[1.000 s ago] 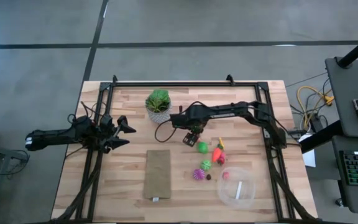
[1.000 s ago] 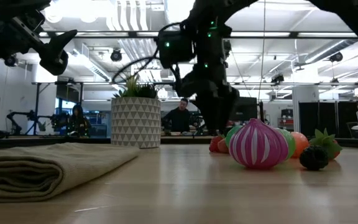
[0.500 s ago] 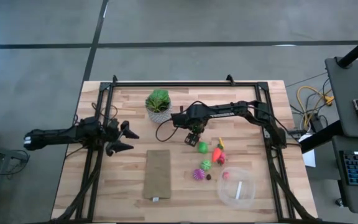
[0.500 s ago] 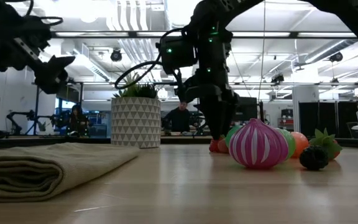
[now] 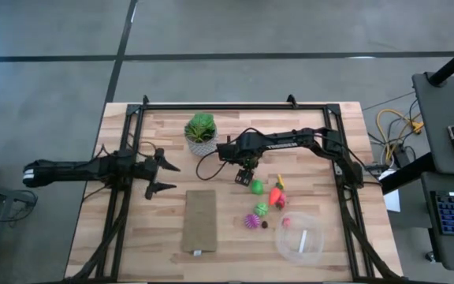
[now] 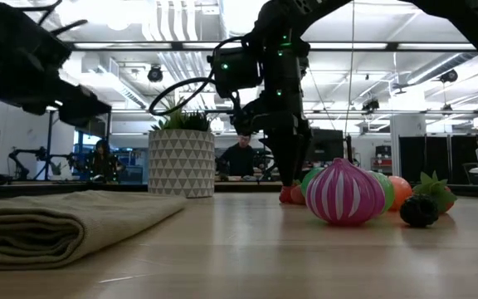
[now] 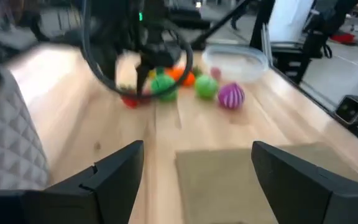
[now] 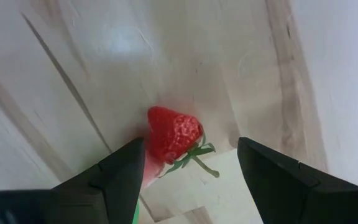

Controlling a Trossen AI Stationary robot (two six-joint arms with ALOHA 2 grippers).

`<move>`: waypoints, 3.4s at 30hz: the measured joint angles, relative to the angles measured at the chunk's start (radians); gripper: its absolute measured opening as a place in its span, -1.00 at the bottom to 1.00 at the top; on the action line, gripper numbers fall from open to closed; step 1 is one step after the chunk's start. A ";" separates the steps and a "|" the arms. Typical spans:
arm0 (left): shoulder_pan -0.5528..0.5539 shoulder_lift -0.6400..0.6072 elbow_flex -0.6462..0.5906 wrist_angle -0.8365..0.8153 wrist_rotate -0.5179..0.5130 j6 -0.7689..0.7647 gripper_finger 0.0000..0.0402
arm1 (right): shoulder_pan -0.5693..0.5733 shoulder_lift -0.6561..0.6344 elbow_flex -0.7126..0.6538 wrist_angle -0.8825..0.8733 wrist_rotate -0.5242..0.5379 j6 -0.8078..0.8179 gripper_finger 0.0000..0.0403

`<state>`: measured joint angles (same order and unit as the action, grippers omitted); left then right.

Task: Pick and placing Produce into tupperware
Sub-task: Put the top strawberry into the transparent container

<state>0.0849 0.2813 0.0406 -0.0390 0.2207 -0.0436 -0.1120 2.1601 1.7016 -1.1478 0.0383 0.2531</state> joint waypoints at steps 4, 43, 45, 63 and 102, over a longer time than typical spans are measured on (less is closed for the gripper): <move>-0.001 0.073 0.009 -0.015 0.024 -0.002 0.41 | 0.000 0.000 0.000 0.000 0.000 -0.009 0.24; 0.000 0.118 0.016 0.015 0.022 -0.002 0.41 | 0.000 0.000 -0.001 0.016 -0.011 -0.032 0.19; 0.000 0.118 0.016 0.015 0.022 -0.002 0.41 | 0.001 0.000 -0.001 0.011 -0.012 -0.025 0.18; 0.000 0.118 0.016 0.015 0.022 -0.002 0.41 | 0.009 -0.001 -0.005 0.027 0.051 -0.424 0.35; 0.000 0.117 0.016 0.015 0.022 -0.002 0.41 | 0.007 0.001 -0.087 0.108 0.012 -0.271 -0.22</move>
<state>0.0849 0.3988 0.0566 -0.0238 0.2424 -0.0456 -0.1051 2.1609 1.6150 -1.0401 0.0502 -0.0183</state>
